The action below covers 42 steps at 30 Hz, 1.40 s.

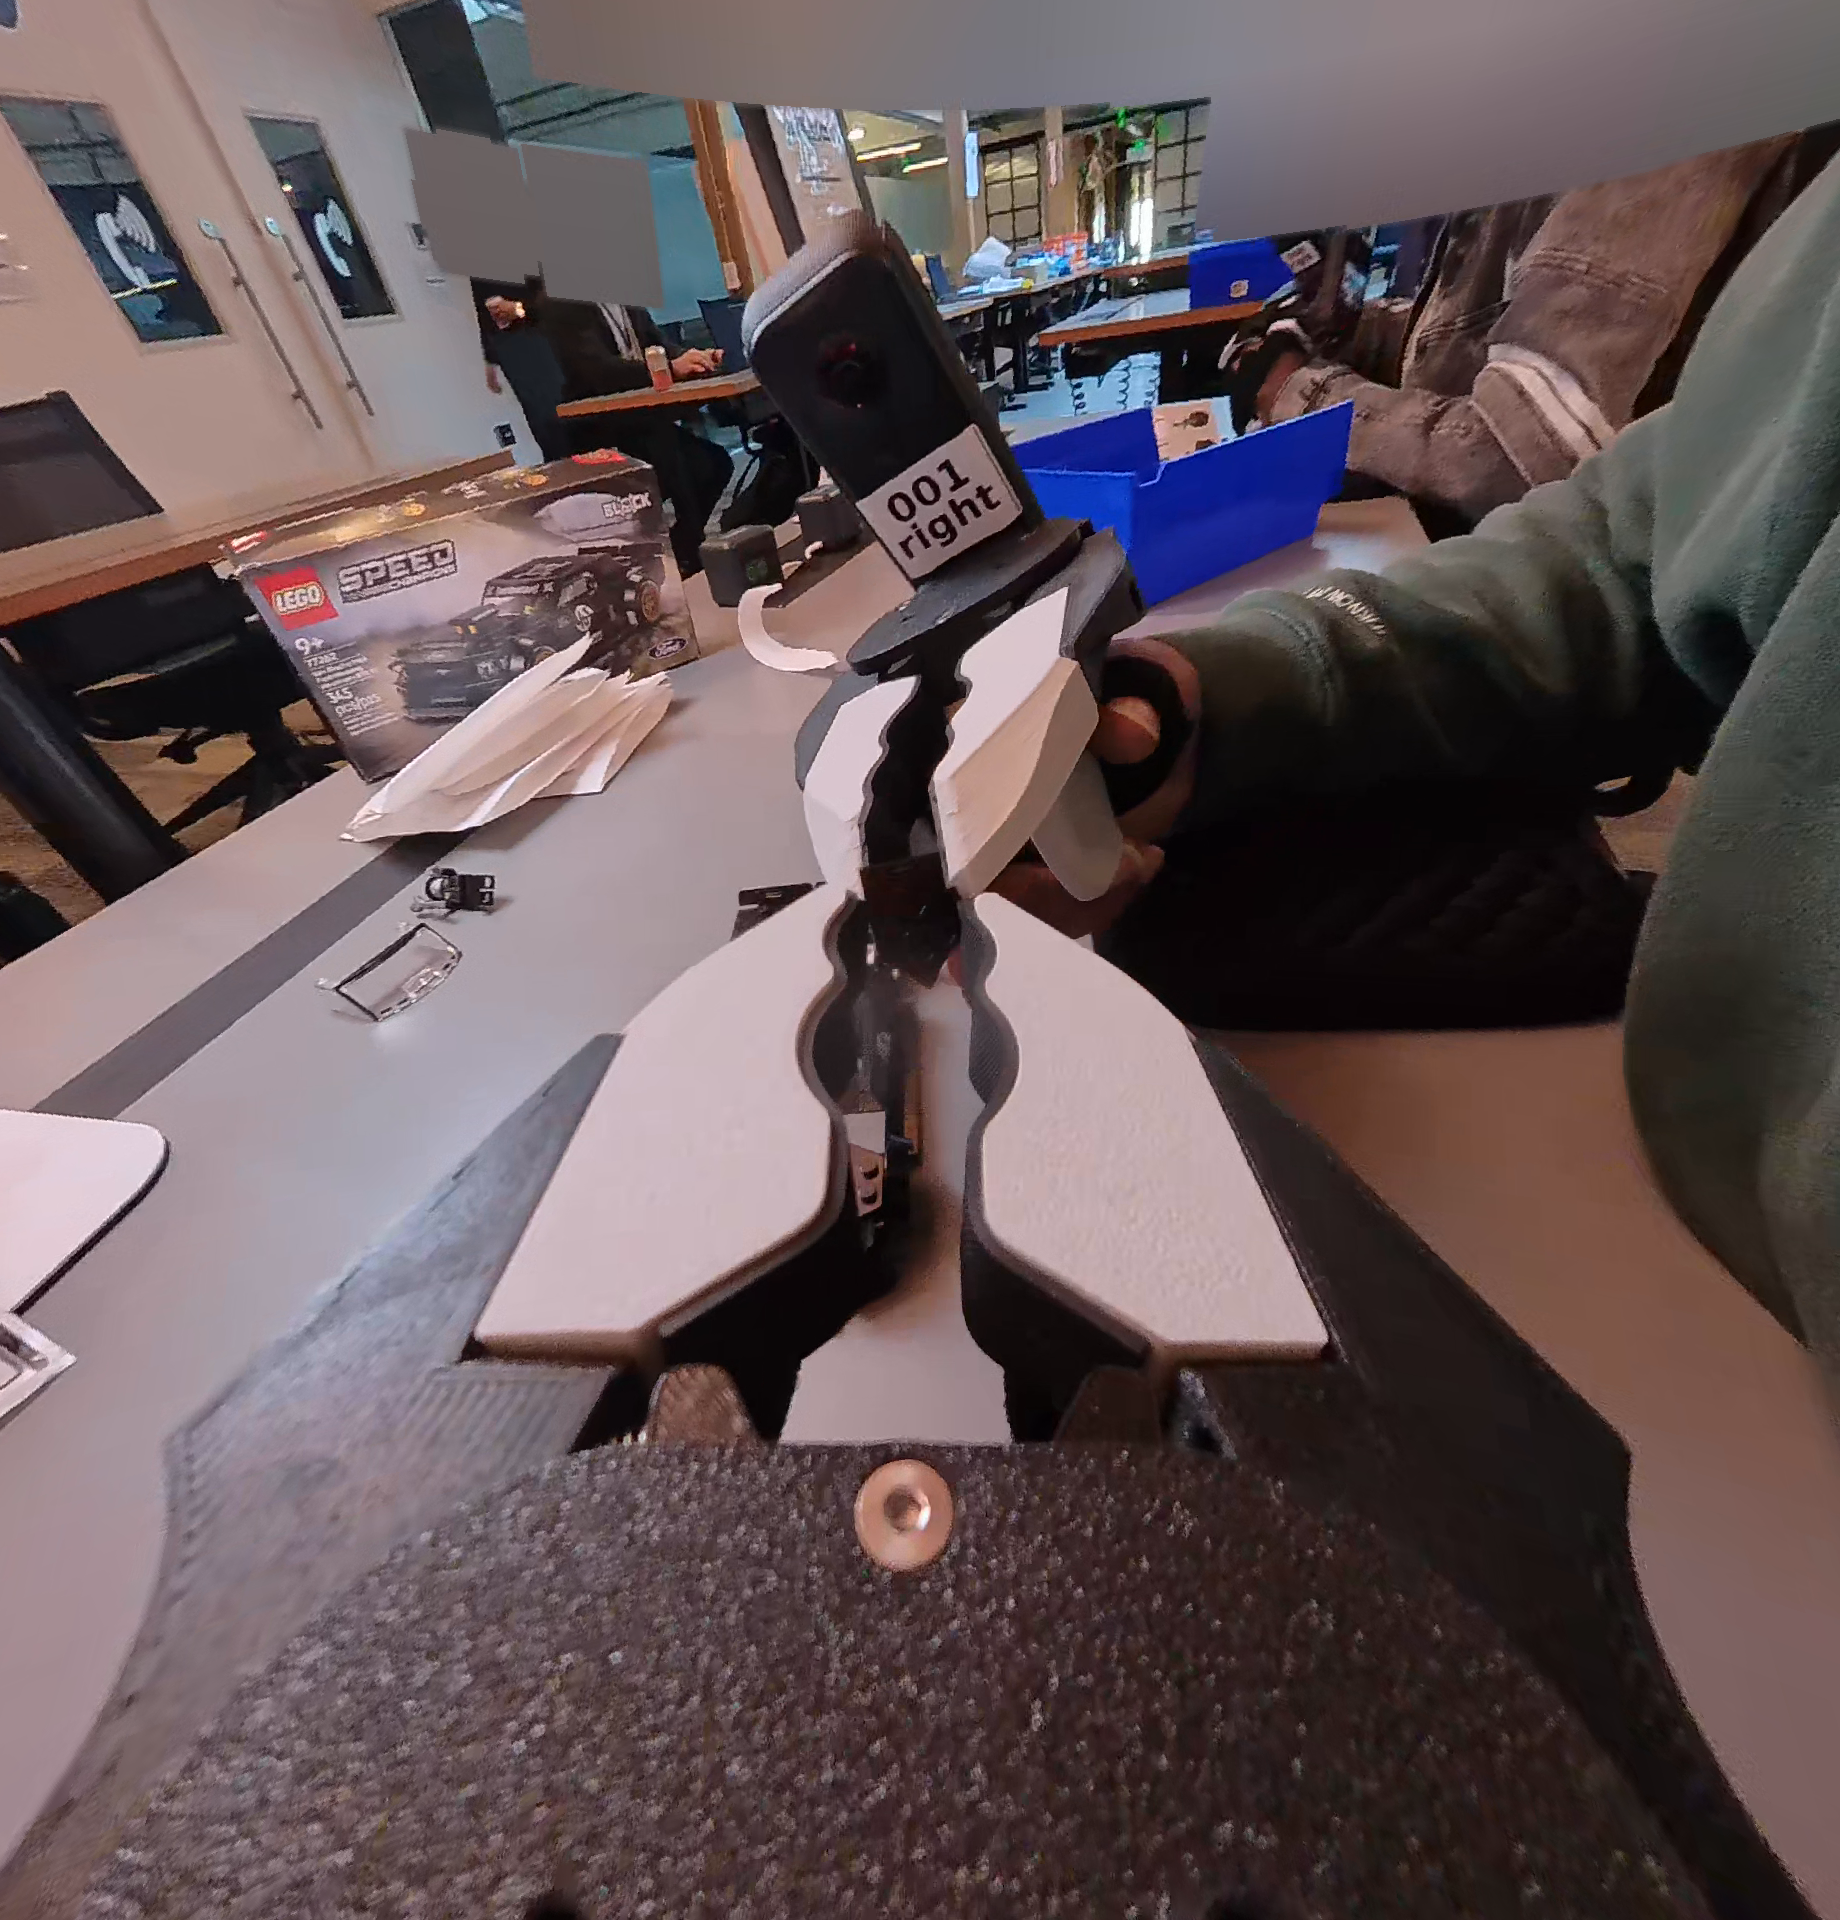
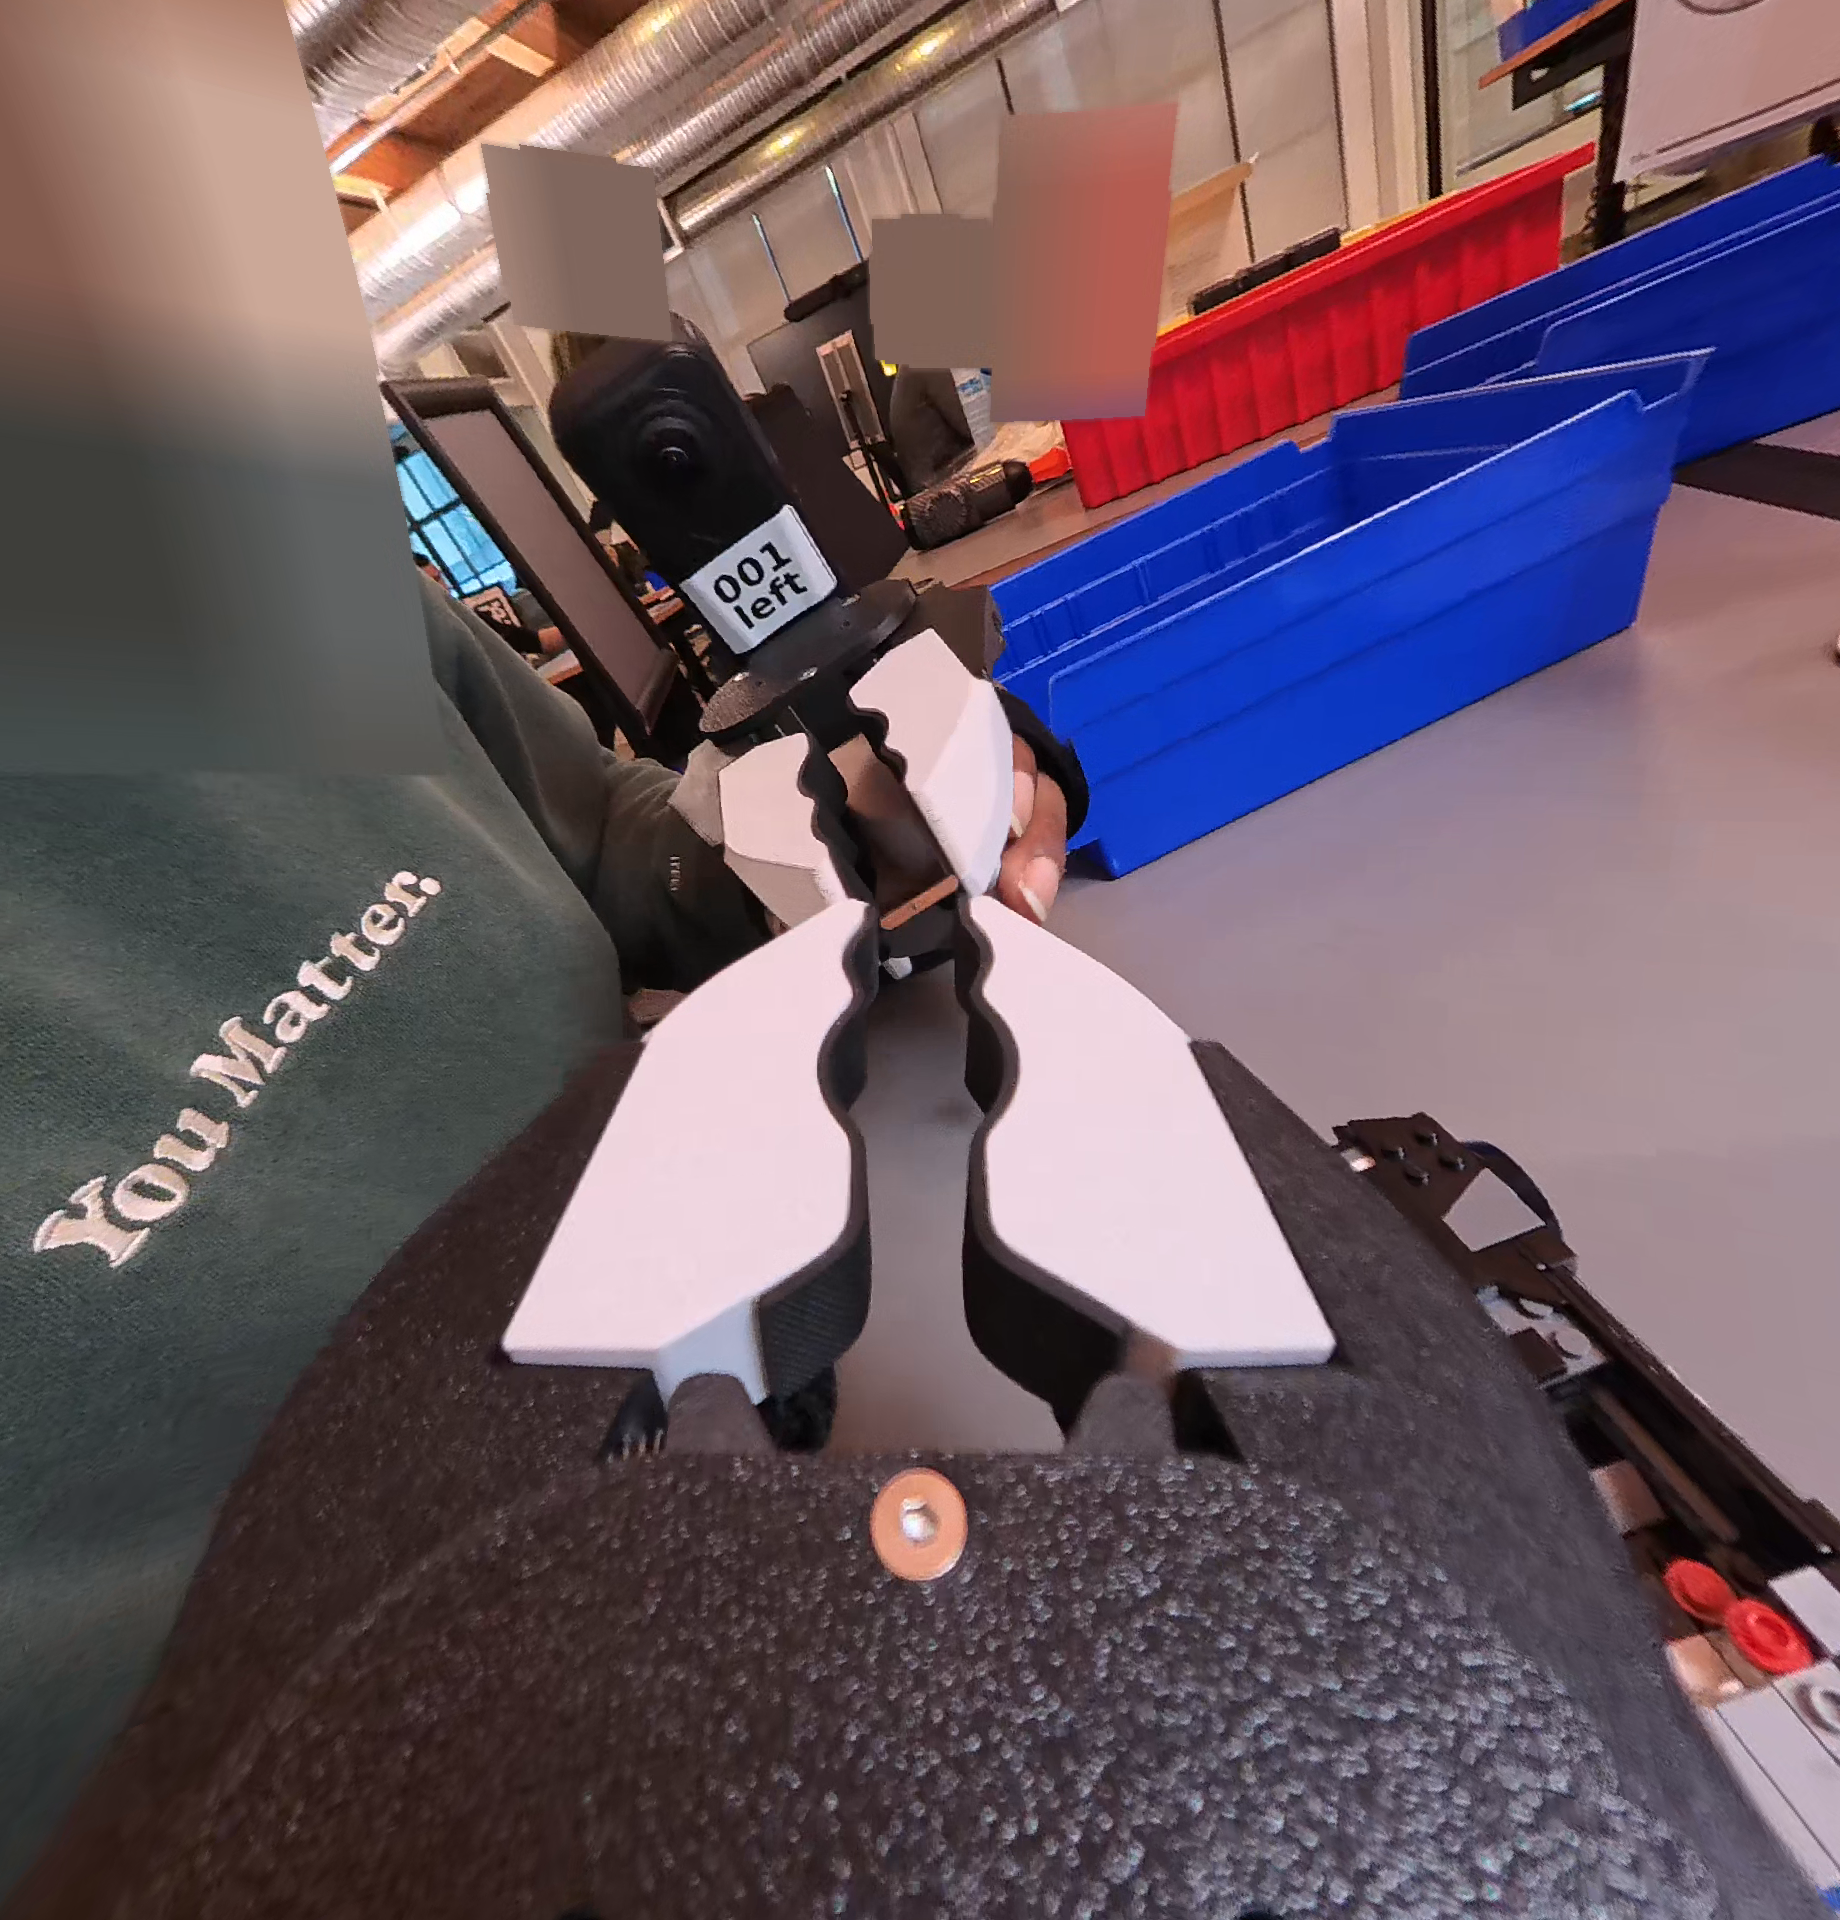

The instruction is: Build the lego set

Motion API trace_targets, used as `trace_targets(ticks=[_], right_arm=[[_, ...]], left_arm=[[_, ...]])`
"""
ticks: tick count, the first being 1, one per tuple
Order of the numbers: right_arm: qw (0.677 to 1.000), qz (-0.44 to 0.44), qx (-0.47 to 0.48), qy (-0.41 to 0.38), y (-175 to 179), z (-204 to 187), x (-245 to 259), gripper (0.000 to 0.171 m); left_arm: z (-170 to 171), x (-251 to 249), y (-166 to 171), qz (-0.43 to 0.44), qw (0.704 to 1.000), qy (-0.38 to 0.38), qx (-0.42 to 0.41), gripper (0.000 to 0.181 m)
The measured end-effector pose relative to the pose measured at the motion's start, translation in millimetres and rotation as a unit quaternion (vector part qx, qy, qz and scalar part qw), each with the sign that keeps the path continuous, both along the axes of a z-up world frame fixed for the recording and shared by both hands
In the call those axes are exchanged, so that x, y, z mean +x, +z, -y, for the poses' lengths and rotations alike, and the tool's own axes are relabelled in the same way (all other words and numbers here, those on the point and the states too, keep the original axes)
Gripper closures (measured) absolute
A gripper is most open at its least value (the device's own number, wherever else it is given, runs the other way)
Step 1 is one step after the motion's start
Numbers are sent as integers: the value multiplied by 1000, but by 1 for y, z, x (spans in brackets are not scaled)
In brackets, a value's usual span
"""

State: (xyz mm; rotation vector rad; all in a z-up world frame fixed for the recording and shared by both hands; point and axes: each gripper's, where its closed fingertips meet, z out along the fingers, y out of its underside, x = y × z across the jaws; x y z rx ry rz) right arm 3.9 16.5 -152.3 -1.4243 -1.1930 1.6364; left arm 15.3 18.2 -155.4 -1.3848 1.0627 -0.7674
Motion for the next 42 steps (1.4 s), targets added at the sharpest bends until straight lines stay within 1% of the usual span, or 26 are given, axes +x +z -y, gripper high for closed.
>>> trace_targets(ticks=[2,5,11,13,15,17,18,21,22,24,25,27,30,33,38,42], right_arm=[[1000,7,-2,-11,-2,-3,1,163],[999,21,6,-28,-6,-6,2,168],[998,44,21,-50,-10,-9,0,168],[994,55,52,-72,-11,-13,0,168],[985,77,112,-106,-12,-20,3,168],[964,123,183,-149,-19,-32,6,168],[946,160,223,-173,-27,-41,8,168],[871,296,322,-226,-61,-67,18,168],[844,329,353,-236,-69,-72,19,168],[802,378,395,-239,-82,-76,19,168],[789,395,407,-235,-87,-76,18,168],[776,415,412,-235,-90,-75,17,167],[781,426,393,-233,-86,-71,16,168],[786,429,385,-222,-86,-64,13,167],[794,437,361,-221,-90,-61,10,162],[810,431,336,-214,-93,-59,6,162]], left_arm=[[-4,-2,-1,-7,1000,14,4,165],[-6,-5,-6,-19,1000,21,-4,172],[-7,-4,-16,-39,999,29,-12,173],[-10,-6,-17,-31,998,34,-34,173],[-18,-12,-25,-29,995,53,-74,173],[-23,-15,-32,-15,990,58,-131,172],[-26,-17,-36,-6,985,64,-160,172],[-41,-24,-51,-9,972,90,-219,170],[-45,-25,-56,-20,969,95,-227,169],[-52,-26,-67,-50,966,99,-234,167],[-55,-26,-72,-67,965,99,-235,165],[-58,-24,-81,-103,965,92,-225,165],[-60,-19,-85,-129,967,73,-206,165],[-59,-13,-85,-119,969,52,-208,165],[-54,-7,-91,-112,970,34,-215,166],[-53,-5,-91,-118,971,29,-203,167]])
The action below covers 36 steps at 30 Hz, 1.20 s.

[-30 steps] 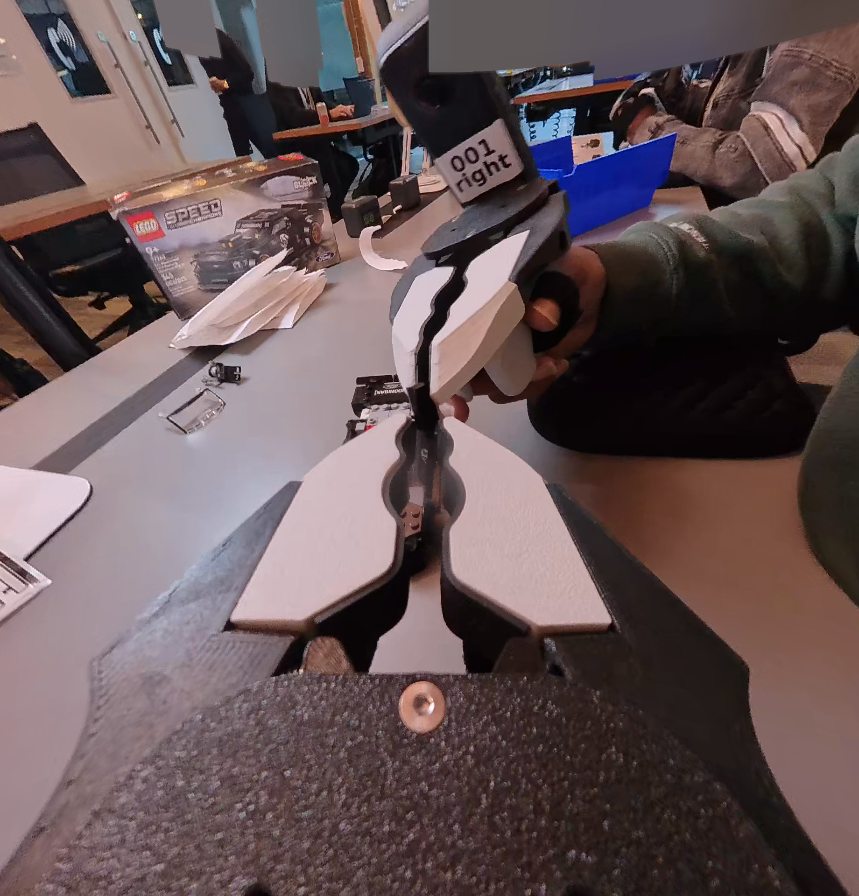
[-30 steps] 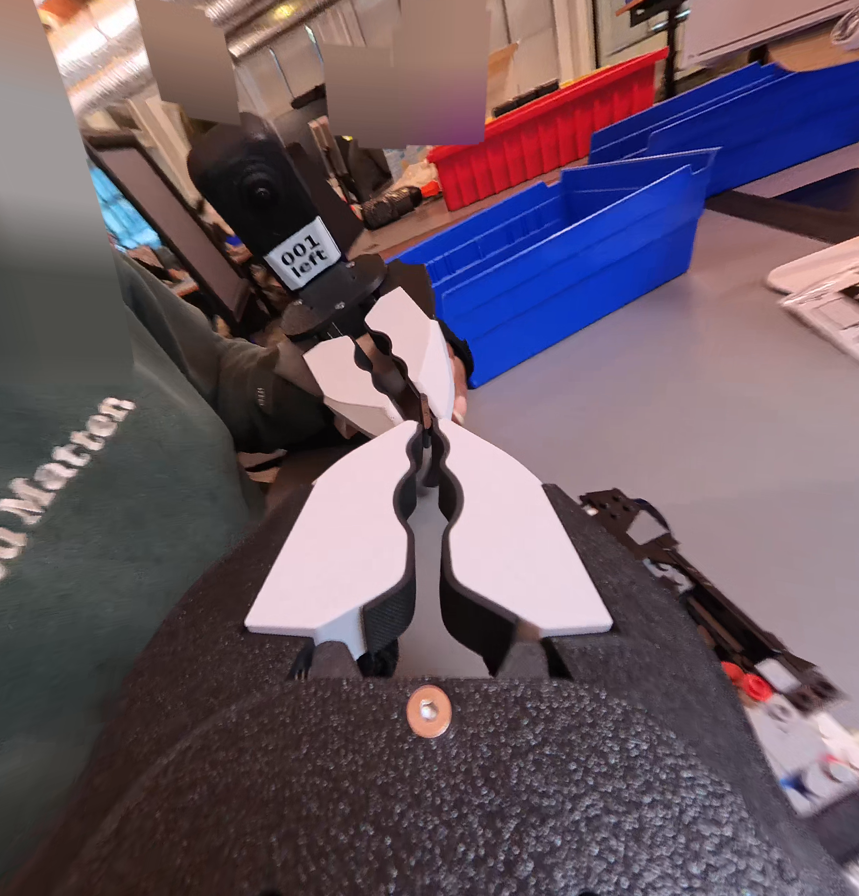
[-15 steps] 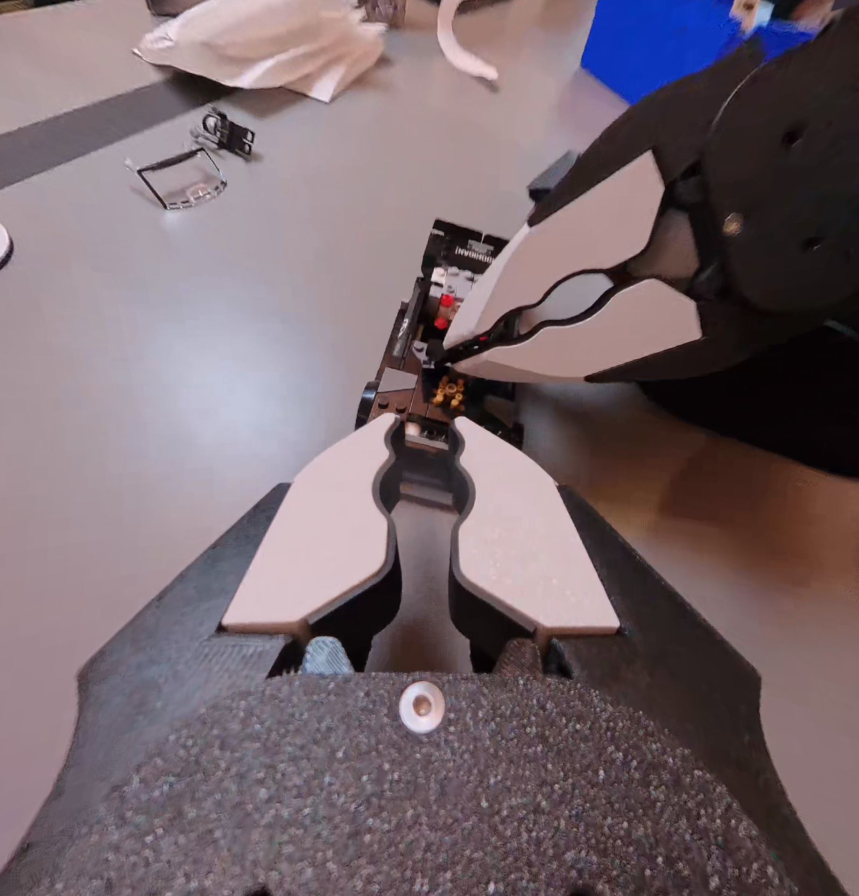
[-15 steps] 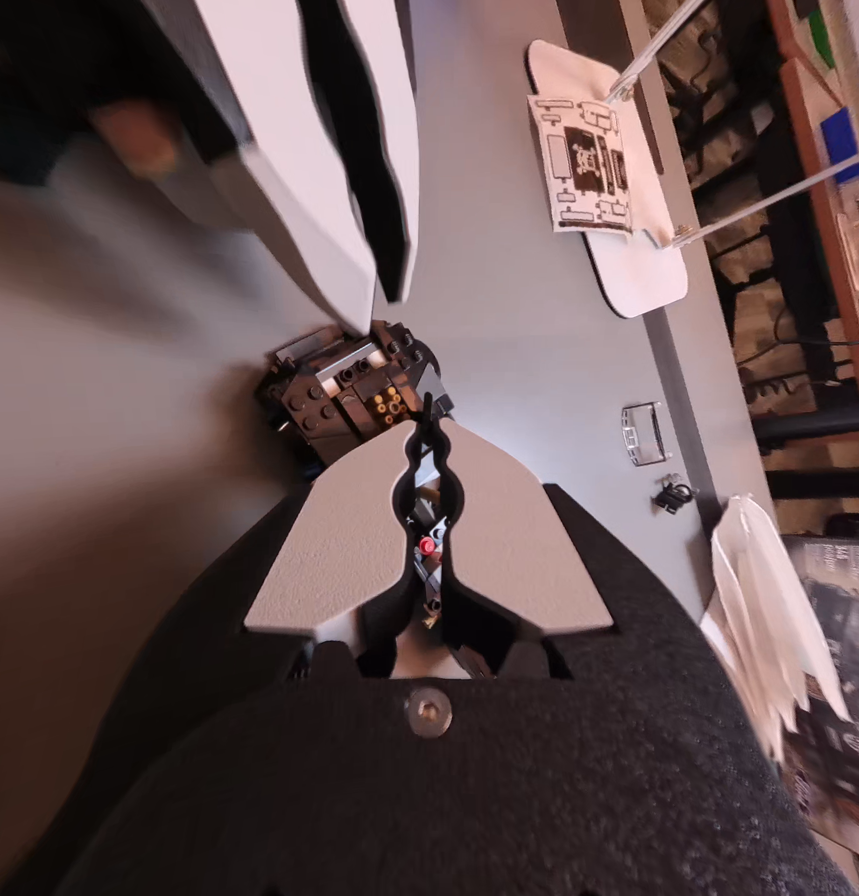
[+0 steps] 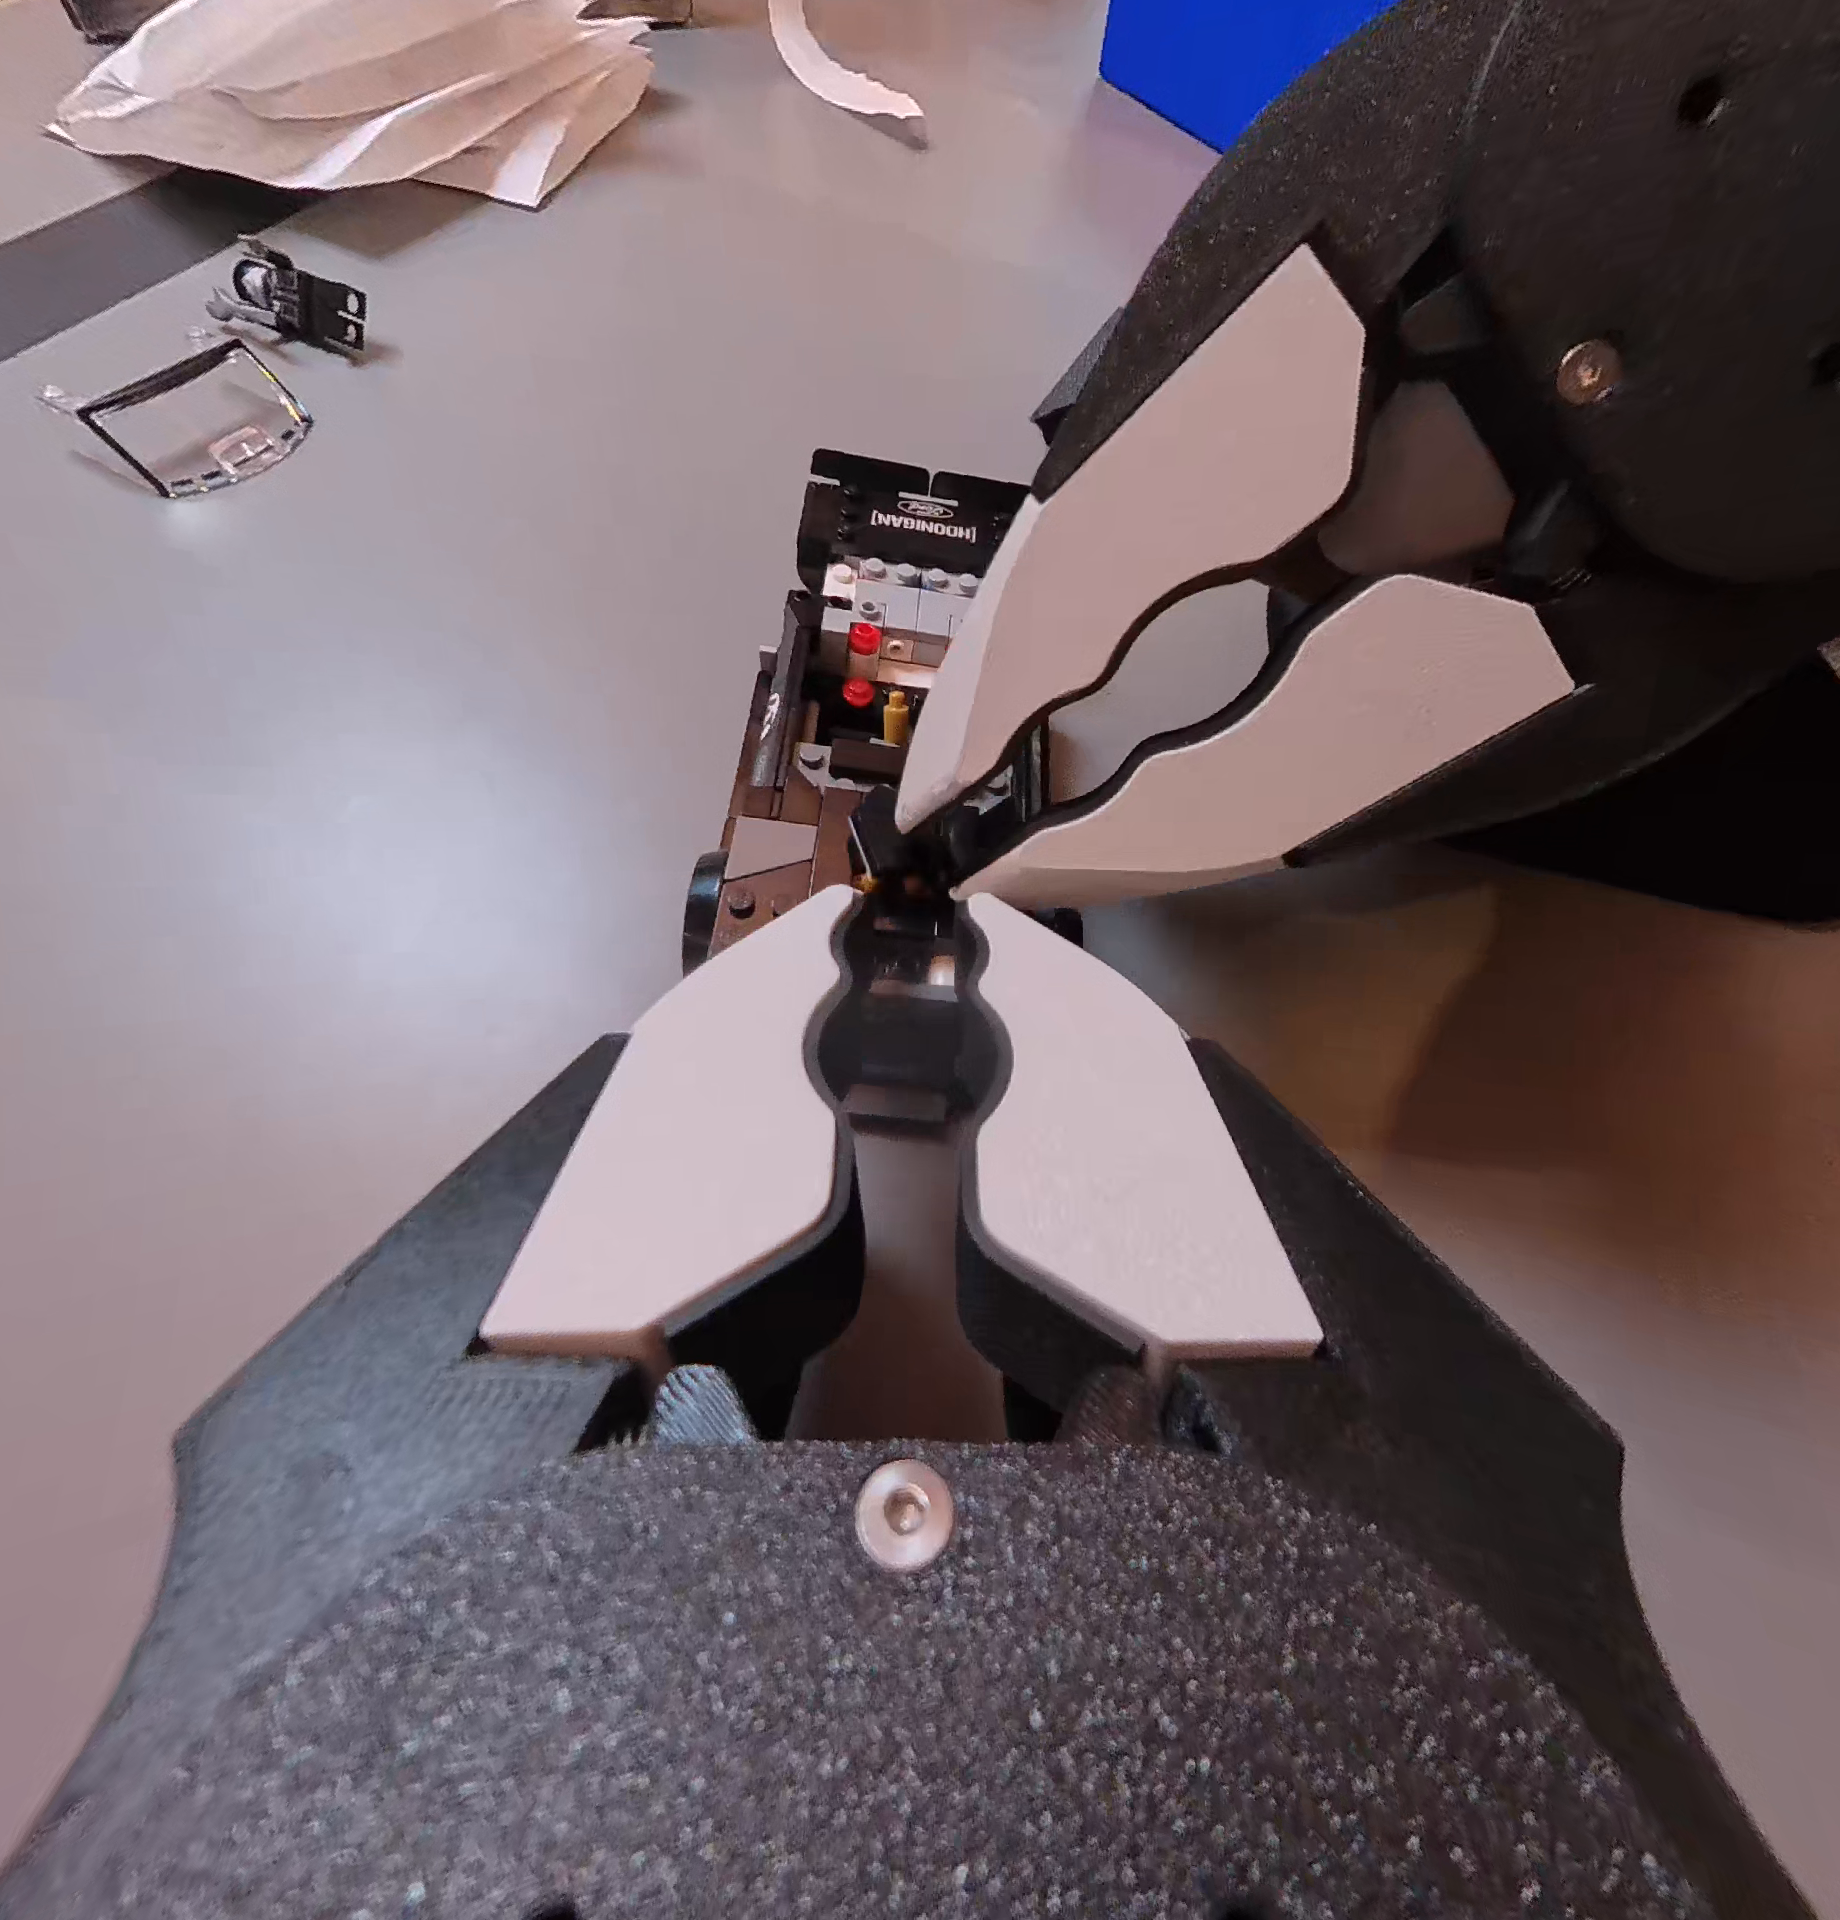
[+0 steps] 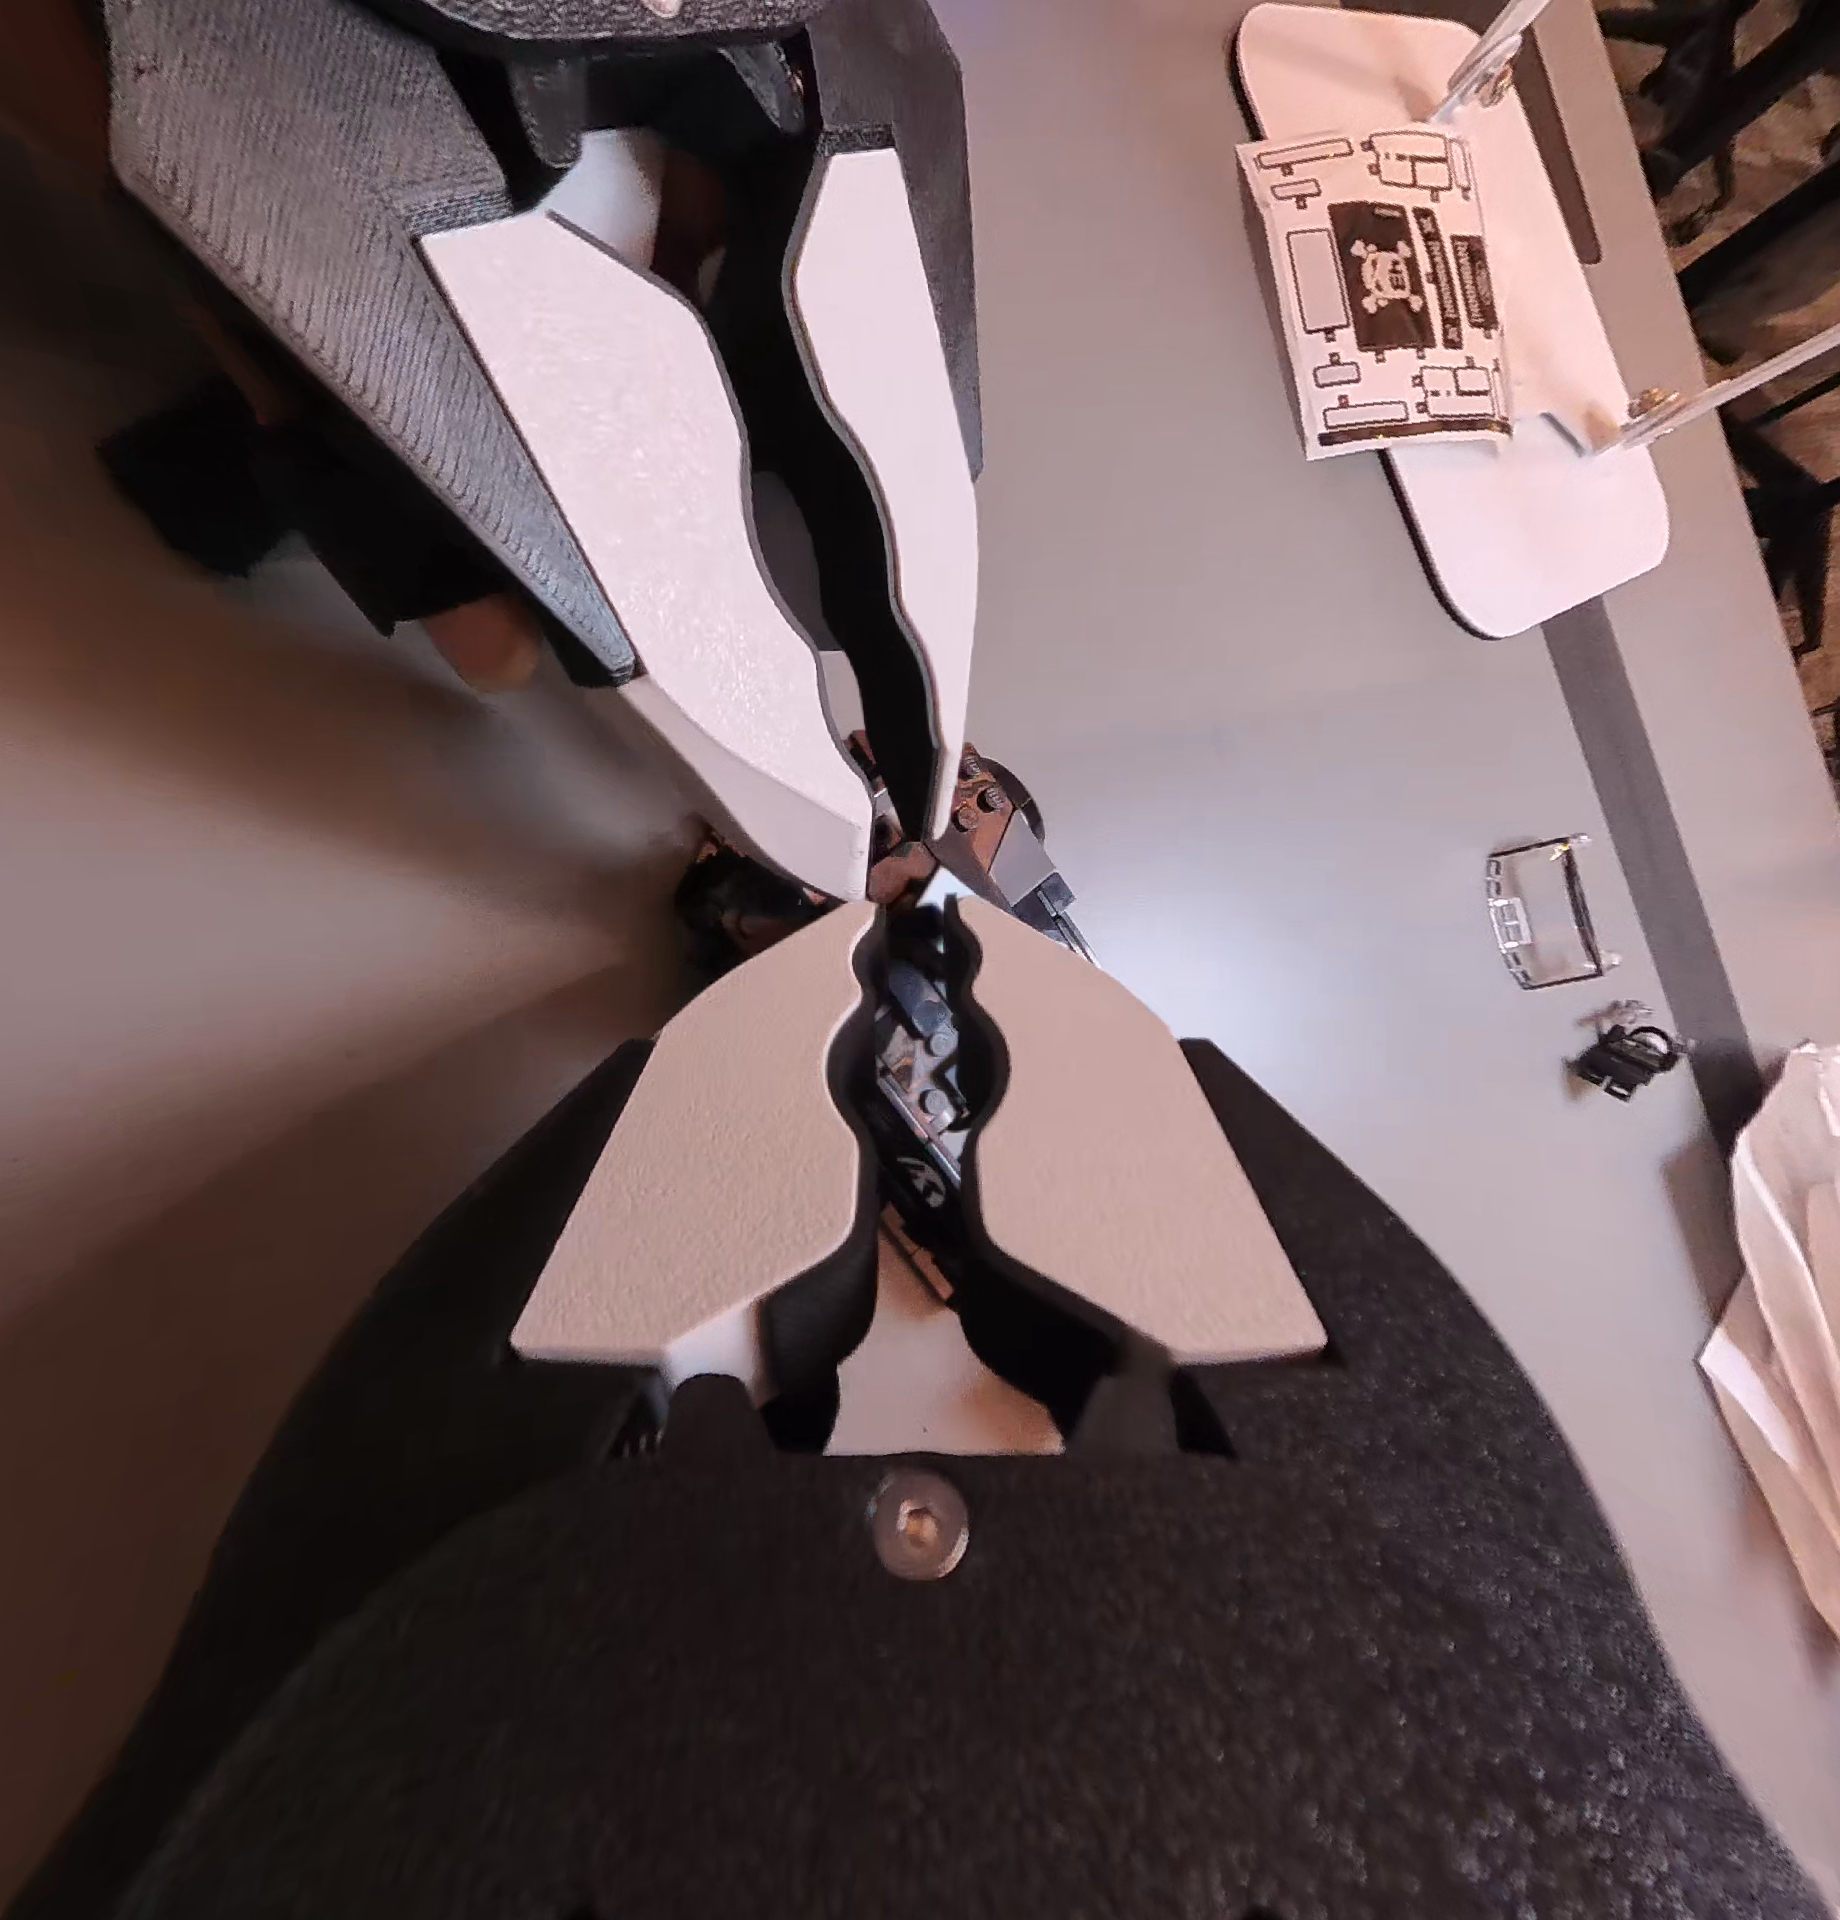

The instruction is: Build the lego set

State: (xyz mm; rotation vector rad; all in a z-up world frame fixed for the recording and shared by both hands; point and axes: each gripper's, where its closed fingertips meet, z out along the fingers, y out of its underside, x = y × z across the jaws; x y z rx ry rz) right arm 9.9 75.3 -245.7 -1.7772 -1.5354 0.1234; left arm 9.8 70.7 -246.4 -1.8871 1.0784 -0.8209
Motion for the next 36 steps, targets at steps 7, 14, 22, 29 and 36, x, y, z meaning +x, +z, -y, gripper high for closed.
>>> trace_targets(ticks=[7,14,22,29,36], right_arm=[[997,-49,-55,2,4,1,0,158],[983,-72,-128,114,12,0,10,145],[950,-12,-200,238,5,-8,11,146],[940,-7,-218,261,-3,-7,10,149],[943,-12,-217,252,-5,-5,9,155]], left_arm=[[-1,-1,0,-2,1000,6,3,167],[-2,2,2,-6,1000,5,19,164],[-10,8,1,-40,998,33,41,158],[-11,10,-3,-60,997,31,39,163],[-10,12,-3,-57,997,23,42,163]])
